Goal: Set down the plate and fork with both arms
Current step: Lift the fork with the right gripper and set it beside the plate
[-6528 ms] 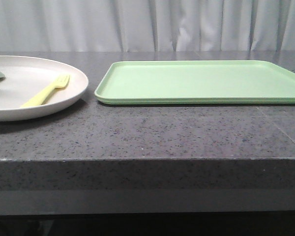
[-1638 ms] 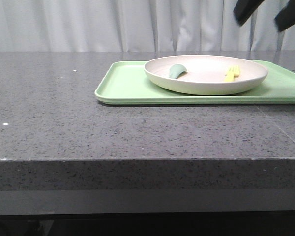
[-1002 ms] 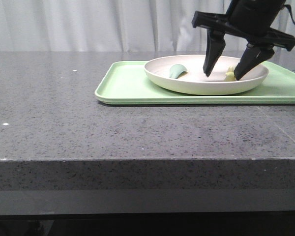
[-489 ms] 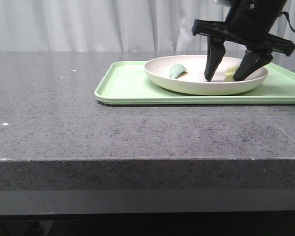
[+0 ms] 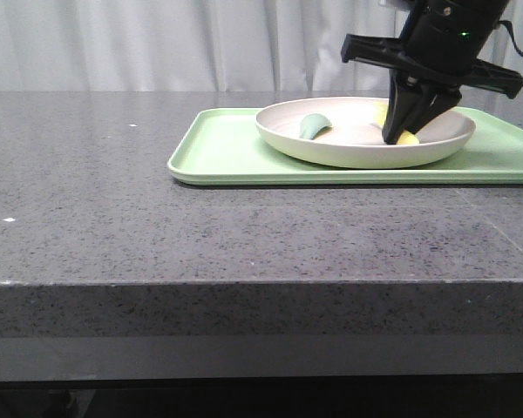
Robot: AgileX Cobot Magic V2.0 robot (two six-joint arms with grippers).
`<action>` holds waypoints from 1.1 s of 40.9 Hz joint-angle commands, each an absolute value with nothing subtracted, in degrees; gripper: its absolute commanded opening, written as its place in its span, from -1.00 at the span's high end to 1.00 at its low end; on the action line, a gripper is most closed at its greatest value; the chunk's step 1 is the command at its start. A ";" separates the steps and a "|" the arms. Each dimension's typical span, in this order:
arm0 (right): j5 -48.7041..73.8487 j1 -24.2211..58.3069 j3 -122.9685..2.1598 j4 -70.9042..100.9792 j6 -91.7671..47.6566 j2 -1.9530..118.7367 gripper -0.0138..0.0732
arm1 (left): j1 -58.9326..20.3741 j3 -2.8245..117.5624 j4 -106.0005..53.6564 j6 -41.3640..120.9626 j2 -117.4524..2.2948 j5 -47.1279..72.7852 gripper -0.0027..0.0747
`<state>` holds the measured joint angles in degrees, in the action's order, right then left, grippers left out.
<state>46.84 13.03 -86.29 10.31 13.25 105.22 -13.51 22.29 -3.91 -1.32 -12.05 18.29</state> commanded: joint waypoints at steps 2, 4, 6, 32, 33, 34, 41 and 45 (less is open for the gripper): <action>43.04 12.43 -87.80 10.43 13.10 98.91 0.82 | -13.38 23.86 -4.08 -1.29 -12.47 13.87 0.98; 42.76 11.92 -87.80 10.29 13.10 97.80 0.82 | -13.38 23.86 -4.08 -1.29 -12.47 13.87 0.98; 42.71 10.76 -87.80 9.84 13.10 96.51 0.82 | -13.38 23.86 -4.08 -1.29 -12.47 13.87 0.98; 48.62 1.06 -85.90 2.19 7.55 100.59 0.81 | -13.38 23.86 -4.08 -1.29 -12.47 13.87 0.98; 48.62 1.06 -85.90 2.19 7.55 101.04 0.81 | -13.38 23.86 -4.08 -1.29 -12.47 13.87 0.98; 48.62 1.06 -85.90 2.19 7.55 101.38 0.81 | -13.38 23.86 -4.08 -1.29 -12.47 13.87 0.98; 48.81 1.06 -85.90 2.19 7.50 102.12 0.51 | -13.38 23.86 -4.08 -1.29 -12.47 13.87 0.98; 49.32 1.06 -85.90 2.19 7.50 102.06 0.16 | -13.38 23.86 -4.08 -1.29 -12.47 13.87 0.98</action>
